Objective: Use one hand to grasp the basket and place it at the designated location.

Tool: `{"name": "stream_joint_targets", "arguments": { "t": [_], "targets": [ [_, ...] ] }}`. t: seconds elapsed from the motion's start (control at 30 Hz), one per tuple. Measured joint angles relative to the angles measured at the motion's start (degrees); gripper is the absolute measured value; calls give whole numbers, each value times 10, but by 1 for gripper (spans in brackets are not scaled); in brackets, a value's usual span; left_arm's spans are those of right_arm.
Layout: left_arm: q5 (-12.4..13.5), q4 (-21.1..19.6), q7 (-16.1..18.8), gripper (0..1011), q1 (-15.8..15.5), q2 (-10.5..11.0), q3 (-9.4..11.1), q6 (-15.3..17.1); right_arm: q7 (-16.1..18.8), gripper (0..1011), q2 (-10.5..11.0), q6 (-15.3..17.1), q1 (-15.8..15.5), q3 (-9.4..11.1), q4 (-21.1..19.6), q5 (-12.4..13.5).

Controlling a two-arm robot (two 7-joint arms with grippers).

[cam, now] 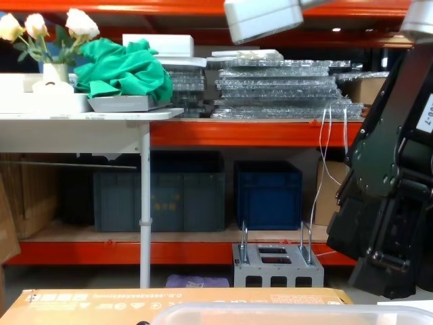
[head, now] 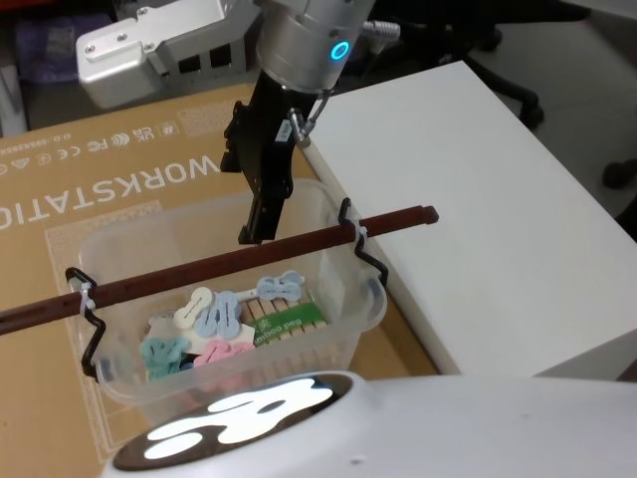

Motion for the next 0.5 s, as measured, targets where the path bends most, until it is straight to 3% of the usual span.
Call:
{"name": "stream_joint_targets", "arguments": {
  "t": [0.5],
  "targets": [
    [0,0,0,0,0,0,0,0,5,1001,-3,-3,-3,5,8,2]
  ]
}}
